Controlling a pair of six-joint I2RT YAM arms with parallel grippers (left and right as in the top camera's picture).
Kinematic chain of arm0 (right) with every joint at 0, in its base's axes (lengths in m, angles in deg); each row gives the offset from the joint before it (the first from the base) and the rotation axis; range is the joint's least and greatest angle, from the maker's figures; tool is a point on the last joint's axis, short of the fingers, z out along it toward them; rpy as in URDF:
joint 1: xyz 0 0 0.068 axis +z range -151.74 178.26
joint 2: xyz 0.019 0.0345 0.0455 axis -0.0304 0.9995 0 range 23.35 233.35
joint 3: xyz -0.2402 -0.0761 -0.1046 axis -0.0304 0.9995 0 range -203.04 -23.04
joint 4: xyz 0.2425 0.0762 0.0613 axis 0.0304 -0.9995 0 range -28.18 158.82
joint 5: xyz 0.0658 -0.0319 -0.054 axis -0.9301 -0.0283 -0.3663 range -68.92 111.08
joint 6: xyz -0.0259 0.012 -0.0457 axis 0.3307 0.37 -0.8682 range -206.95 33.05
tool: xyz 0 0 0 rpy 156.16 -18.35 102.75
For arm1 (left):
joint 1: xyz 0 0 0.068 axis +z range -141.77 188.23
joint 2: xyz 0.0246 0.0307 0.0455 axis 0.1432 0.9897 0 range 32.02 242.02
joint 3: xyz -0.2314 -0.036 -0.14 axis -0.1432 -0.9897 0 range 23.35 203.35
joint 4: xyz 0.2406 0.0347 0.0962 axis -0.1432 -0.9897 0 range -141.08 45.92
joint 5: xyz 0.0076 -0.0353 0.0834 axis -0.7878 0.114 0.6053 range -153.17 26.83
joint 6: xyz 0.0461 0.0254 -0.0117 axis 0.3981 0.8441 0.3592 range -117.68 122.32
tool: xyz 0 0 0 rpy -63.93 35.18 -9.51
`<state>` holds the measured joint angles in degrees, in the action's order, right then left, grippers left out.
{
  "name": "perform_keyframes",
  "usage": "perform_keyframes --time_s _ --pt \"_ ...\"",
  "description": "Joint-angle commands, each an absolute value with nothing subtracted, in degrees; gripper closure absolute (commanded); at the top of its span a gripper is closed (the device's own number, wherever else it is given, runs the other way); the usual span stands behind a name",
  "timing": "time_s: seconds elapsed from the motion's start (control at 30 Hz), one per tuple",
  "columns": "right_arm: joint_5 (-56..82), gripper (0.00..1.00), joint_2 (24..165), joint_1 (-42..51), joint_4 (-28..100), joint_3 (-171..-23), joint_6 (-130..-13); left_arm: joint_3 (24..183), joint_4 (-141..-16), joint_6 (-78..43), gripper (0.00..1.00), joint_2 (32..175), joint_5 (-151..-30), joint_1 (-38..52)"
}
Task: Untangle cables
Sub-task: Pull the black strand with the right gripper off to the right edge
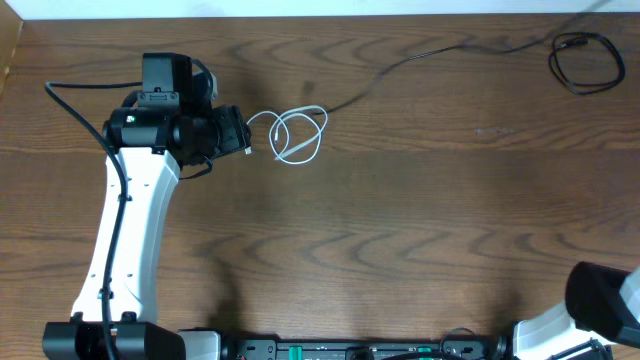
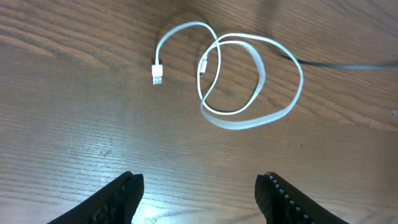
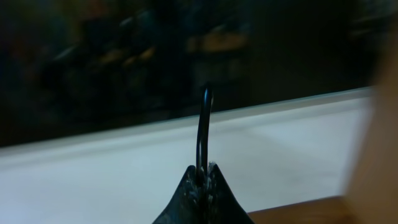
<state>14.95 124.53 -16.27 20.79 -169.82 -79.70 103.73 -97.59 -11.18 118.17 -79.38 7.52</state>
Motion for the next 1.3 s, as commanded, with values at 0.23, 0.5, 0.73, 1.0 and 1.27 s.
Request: perform_keyframes --time_s 0.23,0.5,0.73,1.0,1.27 --pt "16.4 0.99 124.1 -35.3 21.7 -171.1 -76.8 104.0 -96.7 -10.8 0.37 118.5 -79.2 7.4" --pt "15.0 0.99 123.4 -45.5 21.8 -171.1 -65.8 104.0 -95.8 -10.9 0.37 118.5 -79.2 7.4" --pt "-8.4 0.99 121.6 -53.7 24.7 -171.1 -55.0 104.0 -95.0 -10.9 0.37 118.5 -79.2 7.4" --pt "-10.3 0.99 113.9 -61.6 25.1 -171.1 -52.5 104.0 -95.0 -10.9 0.37 118.5 -79.2 7.4" --pt "-6.0 0.99 115.1 -68.4 19.1 -171.1 -59.8 104.0 -94.8 -10.9 0.37 118.5 -79.2 7.4"
